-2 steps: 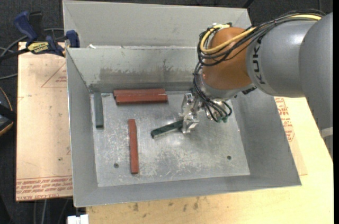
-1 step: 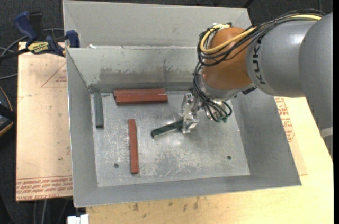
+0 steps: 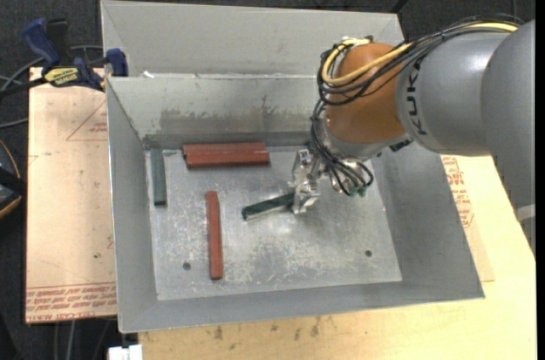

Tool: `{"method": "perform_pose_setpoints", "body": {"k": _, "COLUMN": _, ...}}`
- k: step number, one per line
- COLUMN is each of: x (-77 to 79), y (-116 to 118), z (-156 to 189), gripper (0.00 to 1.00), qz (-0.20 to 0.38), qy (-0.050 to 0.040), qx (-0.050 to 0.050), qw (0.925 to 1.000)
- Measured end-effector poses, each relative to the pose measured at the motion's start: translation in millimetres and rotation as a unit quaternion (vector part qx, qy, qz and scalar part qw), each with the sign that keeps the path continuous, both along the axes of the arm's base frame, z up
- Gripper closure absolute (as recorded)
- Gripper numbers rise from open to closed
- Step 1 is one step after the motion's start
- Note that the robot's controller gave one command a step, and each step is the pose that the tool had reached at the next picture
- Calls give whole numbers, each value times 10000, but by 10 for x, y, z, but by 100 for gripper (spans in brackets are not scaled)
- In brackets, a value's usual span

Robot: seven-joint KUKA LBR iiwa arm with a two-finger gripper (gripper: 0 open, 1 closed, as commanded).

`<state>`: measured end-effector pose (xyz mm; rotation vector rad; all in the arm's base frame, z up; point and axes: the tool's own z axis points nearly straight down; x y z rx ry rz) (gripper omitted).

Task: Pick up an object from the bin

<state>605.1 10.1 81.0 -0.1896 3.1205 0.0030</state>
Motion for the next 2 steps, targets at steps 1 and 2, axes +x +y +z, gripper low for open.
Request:
{"method": "perform_pose_setpoints", "body": {"k": 1, "x": -23, "y": -1, "z": 54, "gripper": 100, "qz": 2, "qy": 51, "qx": -6, "qw": 10000}}
{"method": "perform_pose_setpoints", "body": {"k": 2, "x": -34, "y": 1, "z": 244, "gripper": 100, "qz": -2, "qy": 87, "qx": -7, "qw": 10000}}
